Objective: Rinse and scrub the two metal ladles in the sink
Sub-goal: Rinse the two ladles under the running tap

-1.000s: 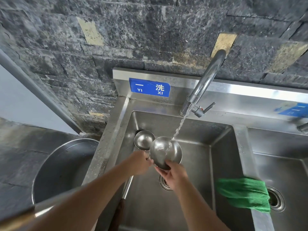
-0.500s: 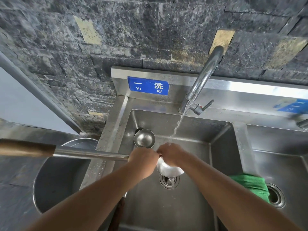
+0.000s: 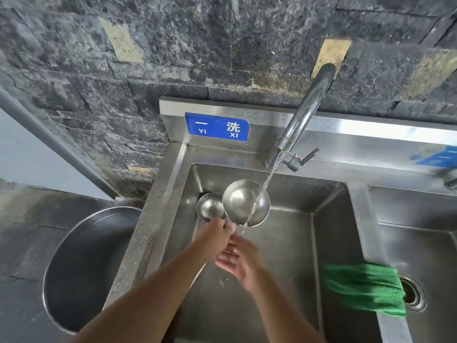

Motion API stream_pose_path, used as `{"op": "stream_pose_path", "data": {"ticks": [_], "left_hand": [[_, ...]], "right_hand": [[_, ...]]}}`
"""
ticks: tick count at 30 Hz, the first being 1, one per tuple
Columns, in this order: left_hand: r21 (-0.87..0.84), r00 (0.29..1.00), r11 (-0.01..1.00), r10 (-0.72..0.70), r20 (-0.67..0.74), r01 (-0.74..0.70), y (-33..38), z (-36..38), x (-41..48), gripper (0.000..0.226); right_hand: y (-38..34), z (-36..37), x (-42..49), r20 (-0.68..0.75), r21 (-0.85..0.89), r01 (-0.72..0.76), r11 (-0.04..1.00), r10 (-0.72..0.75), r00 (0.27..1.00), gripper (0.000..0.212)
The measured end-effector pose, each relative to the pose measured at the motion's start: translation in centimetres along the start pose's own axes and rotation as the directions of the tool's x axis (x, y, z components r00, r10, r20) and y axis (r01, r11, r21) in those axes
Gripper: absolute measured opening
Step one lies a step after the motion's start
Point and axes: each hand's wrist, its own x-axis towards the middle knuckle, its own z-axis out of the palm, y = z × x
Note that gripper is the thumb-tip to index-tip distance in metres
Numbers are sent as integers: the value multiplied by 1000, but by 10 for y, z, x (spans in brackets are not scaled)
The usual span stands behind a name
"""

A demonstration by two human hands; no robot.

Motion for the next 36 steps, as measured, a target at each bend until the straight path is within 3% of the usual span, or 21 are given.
{"op": "stream_pose_path", "data": {"ticks": [2,5,9,13,18,22,28,32,36], "left_hand": [[-250,994,964,-69,85,88,-1,6,6,38],[-440,978,880,-111,178,180,-8,11,13,18],[-528,937,789,-171,304,316,-17,18,3,8],[-520,933,789,-187,306,329,-26,27,0,9],[-232,988,965,-97,121,123,-35,33,-1,16],[-181,994,982,-33,107,52,-42,34,-3,16],[-83,997,996,-33,74,39,-50,41,-17,23],[-162,992,983,-65,109,83,-67,50,-40,16],[-222,974,952,-182,138,210,-91,58,-52,14]], "right_hand": [[11,14,-5,28,125,-61,990,58,998,44],[24,17,-5,59,237,-117,964,106,993,63],[31,14,-2,-18,216,-98,971,105,994,45],[37,11,12,-106,131,-83,988,97,990,44],[46,8,30,-175,-61,-57,997,45,983,33],[49,5,47,-187,-128,-24,991,0,982,24],[52,-5,78,-201,0,-14,1000,14,979,17],[47,-14,99,-239,123,-24,992,53,970,12],[37,-20,121,-268,116,-11,993,42,963,21]]}}
